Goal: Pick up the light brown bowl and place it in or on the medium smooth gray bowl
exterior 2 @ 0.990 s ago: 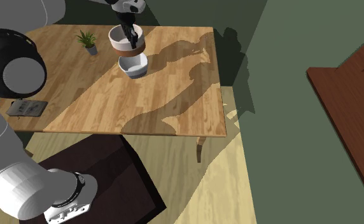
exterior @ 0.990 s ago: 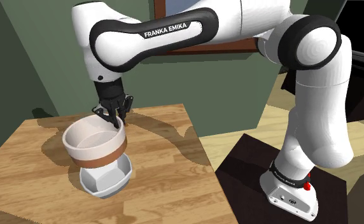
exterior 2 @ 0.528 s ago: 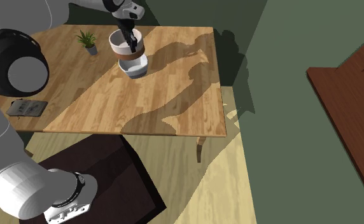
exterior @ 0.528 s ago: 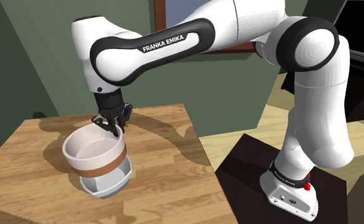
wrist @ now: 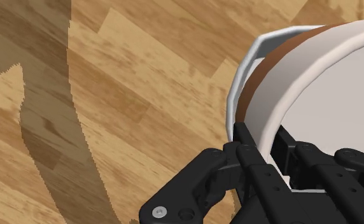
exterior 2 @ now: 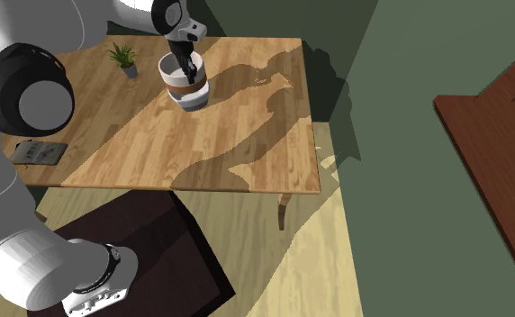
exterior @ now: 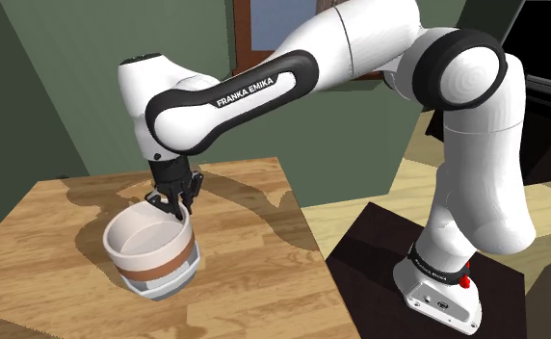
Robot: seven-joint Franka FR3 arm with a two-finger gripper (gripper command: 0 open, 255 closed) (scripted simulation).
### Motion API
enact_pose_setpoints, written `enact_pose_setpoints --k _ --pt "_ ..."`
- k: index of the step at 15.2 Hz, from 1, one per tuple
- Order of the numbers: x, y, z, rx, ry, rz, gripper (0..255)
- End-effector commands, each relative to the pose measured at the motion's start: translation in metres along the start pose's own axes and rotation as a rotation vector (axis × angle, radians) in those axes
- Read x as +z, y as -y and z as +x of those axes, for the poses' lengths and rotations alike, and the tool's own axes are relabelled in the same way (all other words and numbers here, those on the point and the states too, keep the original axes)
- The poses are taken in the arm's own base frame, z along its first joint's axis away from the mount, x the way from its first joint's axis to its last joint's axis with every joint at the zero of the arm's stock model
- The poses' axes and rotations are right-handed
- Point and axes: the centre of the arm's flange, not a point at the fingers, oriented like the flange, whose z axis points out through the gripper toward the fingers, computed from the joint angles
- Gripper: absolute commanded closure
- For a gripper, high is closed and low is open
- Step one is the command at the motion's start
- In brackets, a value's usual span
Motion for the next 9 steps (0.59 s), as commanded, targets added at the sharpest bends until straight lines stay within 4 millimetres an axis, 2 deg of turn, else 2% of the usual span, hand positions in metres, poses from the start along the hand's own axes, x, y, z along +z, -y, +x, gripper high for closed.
enact_pose_setpoints --k 1,4,9 --pt "0.01 0.0 0.001 0.0 -0.001 0.001 255" --pt "0.023 0.0 0.002 0.0 -0.001 0.001 255" --pt "0.023 0.0 0.002 0.0 -0.001 0.001 255"
